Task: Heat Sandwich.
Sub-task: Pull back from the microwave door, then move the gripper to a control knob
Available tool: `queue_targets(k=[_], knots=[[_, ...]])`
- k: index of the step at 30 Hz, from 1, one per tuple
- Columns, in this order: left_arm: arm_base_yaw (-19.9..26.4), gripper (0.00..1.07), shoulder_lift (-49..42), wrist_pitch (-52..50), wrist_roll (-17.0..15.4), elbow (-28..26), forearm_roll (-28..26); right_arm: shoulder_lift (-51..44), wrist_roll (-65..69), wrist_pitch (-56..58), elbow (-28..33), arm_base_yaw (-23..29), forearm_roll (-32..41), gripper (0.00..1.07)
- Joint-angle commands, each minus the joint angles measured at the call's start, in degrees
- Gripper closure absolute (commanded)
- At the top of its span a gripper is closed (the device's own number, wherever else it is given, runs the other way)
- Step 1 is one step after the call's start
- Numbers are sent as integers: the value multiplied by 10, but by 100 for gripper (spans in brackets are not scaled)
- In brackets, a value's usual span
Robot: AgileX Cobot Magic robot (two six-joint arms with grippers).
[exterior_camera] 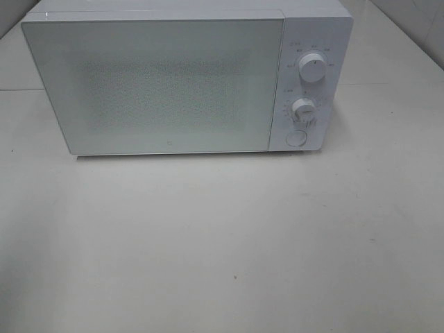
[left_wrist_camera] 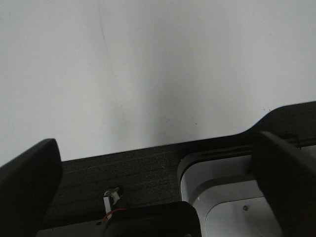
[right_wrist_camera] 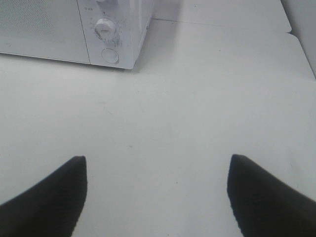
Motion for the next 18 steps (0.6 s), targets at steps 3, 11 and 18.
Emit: queue_targets(k=[3, 11, 18], knots=[[4, 7, -13, -6, -4, 3, -13, -17, -4, -5, 1, -3, -2, 32], [88, 7, -140, -6, -4, 3, -13, -17, -4, -5, 1, -3, -2, 32], [128, 7, -272, -6, -4, 3, -13, -17, -4, -5, 1, -3, -2, 32]])
